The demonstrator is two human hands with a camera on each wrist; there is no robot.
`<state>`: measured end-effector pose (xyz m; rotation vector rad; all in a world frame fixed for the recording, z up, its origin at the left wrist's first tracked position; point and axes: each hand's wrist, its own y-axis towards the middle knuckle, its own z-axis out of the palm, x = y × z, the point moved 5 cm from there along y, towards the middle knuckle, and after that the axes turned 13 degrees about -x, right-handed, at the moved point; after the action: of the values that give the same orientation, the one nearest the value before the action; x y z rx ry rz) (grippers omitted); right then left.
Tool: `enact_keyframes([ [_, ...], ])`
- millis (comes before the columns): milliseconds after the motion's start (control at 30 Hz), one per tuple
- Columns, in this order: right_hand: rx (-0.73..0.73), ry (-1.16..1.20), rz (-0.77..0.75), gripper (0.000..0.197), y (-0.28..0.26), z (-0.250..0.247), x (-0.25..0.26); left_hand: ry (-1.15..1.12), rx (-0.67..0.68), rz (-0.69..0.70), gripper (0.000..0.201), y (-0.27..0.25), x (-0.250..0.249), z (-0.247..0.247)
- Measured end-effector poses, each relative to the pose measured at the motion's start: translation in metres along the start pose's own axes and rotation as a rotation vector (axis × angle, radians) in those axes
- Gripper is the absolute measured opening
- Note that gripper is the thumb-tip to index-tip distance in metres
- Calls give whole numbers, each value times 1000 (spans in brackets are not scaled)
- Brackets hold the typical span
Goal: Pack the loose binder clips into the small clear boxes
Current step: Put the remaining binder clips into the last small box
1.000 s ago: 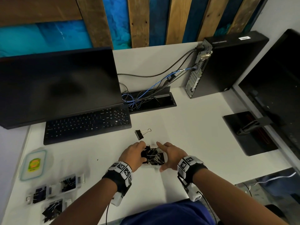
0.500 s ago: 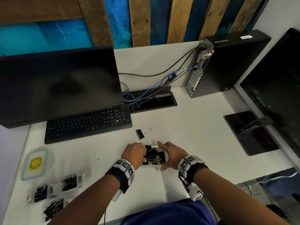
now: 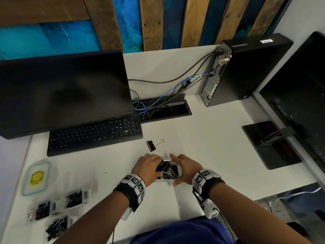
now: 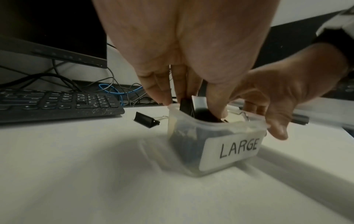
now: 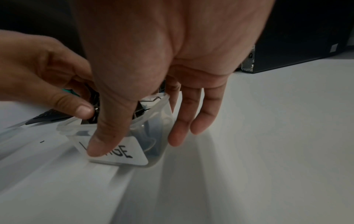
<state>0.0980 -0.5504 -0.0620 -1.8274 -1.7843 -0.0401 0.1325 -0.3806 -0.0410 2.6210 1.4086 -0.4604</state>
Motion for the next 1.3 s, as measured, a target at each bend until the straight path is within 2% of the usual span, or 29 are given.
enact_keyframes([
  [267, 5, -5, 3, 121, 0, -1, 1, 80, 28, 24, 45, 2, -4, 0],
  [500, -1, -18, 7, 120, 0, -3, 3, 158, 45, 69, 59, -3, -7, 5],
  [567, 6, -31, 6, 121, 1, -4, 5, 81, 79, 40, 59, 0, -5, -1],
  [633, 13, -35, 5, 121, 1, -4, 5, -38, 76, -54, 59, 6, 3, -10],
  [700, 15, -30, 8, 121, 1, -4, 5, -160, 3, -166, 52, 15, 15, -21],
  [767, 14, -28, 11, 121, 0, -3, 4, -155, -84, -189, 38, 27, 27, -27],
  [800, 15, -26, 13, 121, 0, -3, 3, -104, -79, -177, 38, 33, 34, -26],
  [933, 13, -23, 7, 120, -1, -1, 2, 186, 208, -121, 74, 45, 56, -3],
  [967, 12, -21, 7, 120, -1, -1, 2, 216, 256, -120, 77, 44, 59, 2],
  [1000, 11, -17, 8, 120, -1, 0, 2, 230, 263, -120, 75, 43, 61, 6],
  [1133, 10, -4, 2, 119, -1, -1, 1, 203, 127, -185, 45, 41, 64, 11],
  [1233, 9, -3, -3, 119, -1, -1, 1, 185, 154, -282, 43, 32, 73, 18],
  [1300, 6, -1, -3, 119, -1, -1, 1, 166, 123, -328, 41, 26, 76, 17],
])
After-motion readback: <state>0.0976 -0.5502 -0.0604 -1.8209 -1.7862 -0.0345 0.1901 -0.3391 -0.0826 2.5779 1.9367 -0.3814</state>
